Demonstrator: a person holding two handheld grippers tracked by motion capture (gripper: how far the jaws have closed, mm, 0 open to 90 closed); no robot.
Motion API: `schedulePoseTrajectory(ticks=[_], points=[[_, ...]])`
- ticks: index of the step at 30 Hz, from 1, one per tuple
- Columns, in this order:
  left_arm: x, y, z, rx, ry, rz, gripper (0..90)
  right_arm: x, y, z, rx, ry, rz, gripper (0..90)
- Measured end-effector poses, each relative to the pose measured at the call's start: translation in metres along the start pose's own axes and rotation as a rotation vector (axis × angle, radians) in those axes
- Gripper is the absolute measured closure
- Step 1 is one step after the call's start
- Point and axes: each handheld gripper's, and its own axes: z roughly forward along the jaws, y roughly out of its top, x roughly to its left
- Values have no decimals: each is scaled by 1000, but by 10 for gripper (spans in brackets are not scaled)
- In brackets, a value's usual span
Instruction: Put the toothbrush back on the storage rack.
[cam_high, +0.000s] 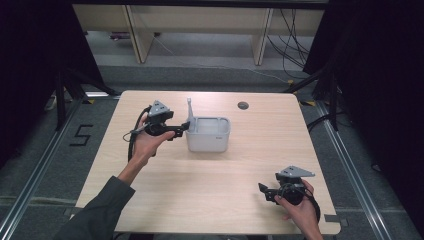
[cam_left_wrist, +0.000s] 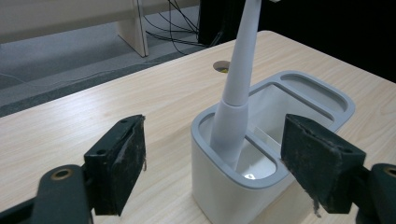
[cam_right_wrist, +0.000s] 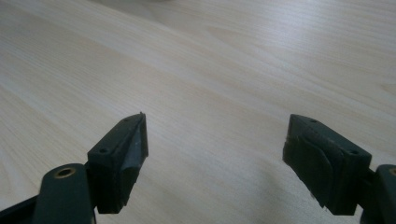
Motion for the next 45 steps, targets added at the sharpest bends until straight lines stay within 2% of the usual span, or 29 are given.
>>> schedulePoseTrajectory(ticks=[10,26,45], points=[[2,-3,-10,2,-1,-5,194,0,0,0,0,-2,1,224],[3,-9,-28,8,-10,10,172,1,0,0,7,-2,1,223],[-5,-19,-55,4,-17,48,169,0,0,0,3,-6,-2,224]])
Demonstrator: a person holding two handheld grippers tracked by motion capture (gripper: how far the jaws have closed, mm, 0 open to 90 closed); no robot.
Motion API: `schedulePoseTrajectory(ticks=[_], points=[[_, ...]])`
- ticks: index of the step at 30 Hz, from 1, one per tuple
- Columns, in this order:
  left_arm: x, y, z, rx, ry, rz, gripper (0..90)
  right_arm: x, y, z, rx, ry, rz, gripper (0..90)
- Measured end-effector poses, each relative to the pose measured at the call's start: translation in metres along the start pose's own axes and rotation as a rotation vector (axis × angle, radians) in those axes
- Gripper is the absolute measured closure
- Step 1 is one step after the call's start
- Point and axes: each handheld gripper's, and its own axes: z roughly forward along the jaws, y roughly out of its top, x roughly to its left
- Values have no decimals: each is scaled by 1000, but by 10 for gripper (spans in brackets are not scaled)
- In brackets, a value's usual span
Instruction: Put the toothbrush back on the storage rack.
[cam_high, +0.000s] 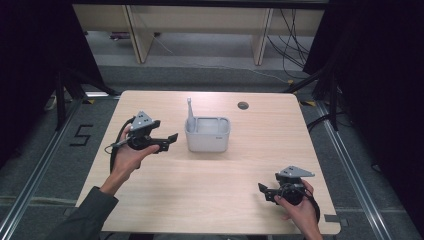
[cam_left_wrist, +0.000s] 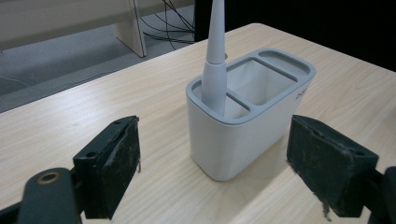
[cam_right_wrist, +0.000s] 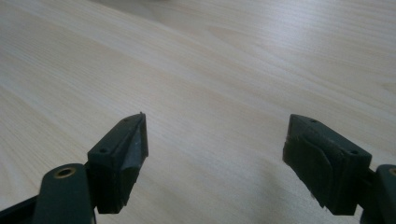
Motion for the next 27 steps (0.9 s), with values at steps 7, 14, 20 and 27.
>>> schedulePoseTrajectory(ticks=[7,14,20,27], points=[[-2,-9,-11,9,-16,11,163,1,0,1,-5,7,12,224],[-2,-19,-25,13,-25,19,162,1,0,0,-7,-1,4,223],[-3,-30,-36,15,-28,24,159,0,0,1,-15,-3,-16,224],[-5,-47,-49,23,-43,22,159,0,0,1,-13,-6,-14,223]])
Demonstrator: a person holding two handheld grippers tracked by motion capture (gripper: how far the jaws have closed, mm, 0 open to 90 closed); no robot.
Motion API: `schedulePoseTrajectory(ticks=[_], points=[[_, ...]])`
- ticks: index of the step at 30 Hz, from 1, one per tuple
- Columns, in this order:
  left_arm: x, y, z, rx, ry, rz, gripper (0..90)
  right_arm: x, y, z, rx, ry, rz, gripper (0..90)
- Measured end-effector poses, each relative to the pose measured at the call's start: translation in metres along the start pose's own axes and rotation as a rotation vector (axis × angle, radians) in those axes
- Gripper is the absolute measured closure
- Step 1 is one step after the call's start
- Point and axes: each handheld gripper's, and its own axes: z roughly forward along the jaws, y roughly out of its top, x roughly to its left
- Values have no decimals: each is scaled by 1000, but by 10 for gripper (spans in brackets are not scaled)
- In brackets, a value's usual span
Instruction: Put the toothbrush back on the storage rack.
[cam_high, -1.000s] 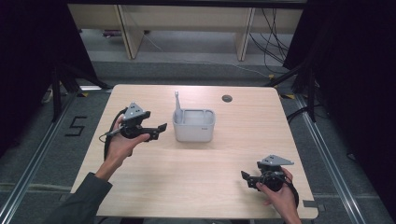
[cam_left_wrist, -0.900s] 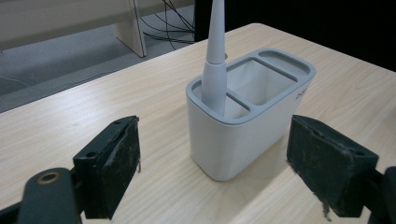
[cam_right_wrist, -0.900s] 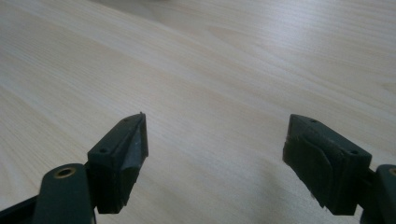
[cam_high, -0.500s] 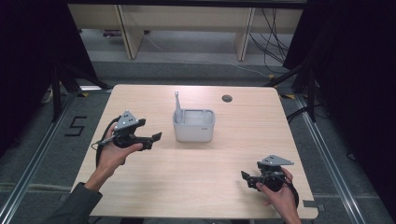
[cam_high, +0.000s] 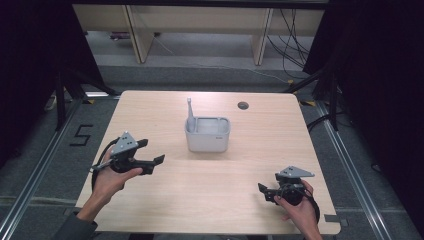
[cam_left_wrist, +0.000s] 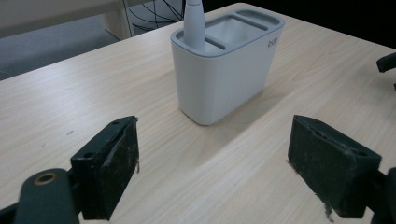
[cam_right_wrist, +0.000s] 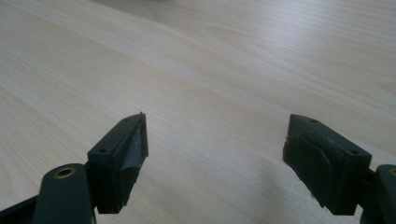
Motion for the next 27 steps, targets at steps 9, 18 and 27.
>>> schedulePoseTrajectory(ticks=[9,18,27], points=[[-8,-18,-13,1,-12,13,156,0,0,0,-2,6,-2,223],[-15,-36,-26,6,-27,18,153,3,0,0,4,8,17,223],[-20,-51,-35,18,-25,30,151,1,1,-1,1,2,-10,223]])
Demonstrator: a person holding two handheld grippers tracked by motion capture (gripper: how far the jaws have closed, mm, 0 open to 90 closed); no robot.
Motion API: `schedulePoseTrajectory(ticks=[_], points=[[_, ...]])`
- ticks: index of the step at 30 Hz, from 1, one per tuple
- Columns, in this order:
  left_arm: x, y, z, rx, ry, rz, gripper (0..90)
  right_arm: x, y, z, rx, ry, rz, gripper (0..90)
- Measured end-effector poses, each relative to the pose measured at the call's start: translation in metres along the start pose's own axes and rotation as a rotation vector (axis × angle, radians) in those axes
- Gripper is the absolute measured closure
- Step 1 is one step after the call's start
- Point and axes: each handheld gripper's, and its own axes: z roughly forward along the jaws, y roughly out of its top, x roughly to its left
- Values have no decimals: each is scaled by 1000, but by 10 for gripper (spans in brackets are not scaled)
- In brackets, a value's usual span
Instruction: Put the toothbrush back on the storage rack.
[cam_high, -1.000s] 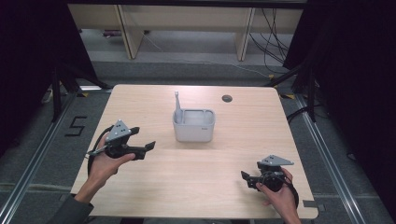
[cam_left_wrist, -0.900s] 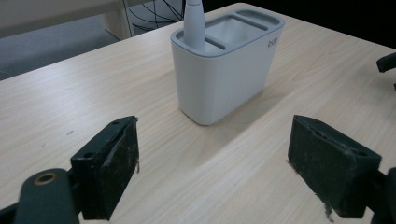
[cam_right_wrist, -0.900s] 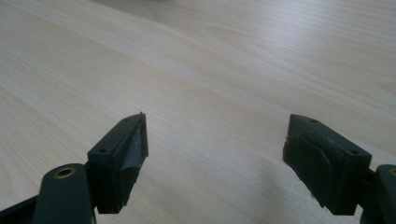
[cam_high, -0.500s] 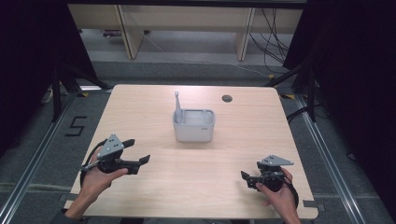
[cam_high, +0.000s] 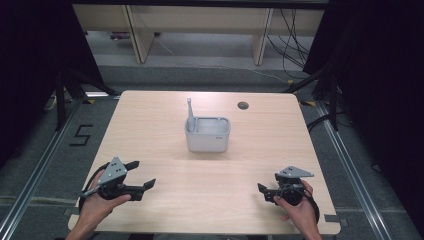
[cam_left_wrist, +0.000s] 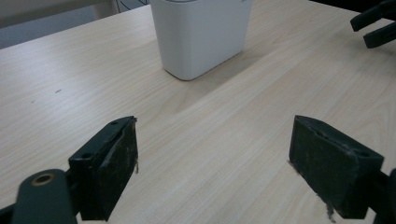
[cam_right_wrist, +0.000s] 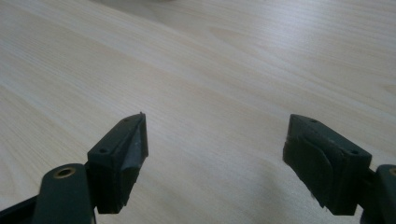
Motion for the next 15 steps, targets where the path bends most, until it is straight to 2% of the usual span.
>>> schedulePoseTrajectory(ticks=[1,2,9,10,11,14,15], points=[[-1,-2,0,-1,1,-4,150,-2,0,1,-15,9,-25,223],[-2,-4,0,2,-3,2,151,-2,0,1,-15,8,-26,223],[-8,-12,-5,30,12,31,151,-2,0,1,-16,9,-27,223],[-9,-14,-7,35,11,33,151,-2,0,1,-15,9,-25,223],[-10,-15,-8,43,11,39,151,0,0,0,-4,0,1,223],[-13,-21,-9,60,-3,44,151,0,0,-1,-1,-5,-2,223],[-14,-22,-10,68,-7,48,151,-2,0,1,-16,9,-28,223]])
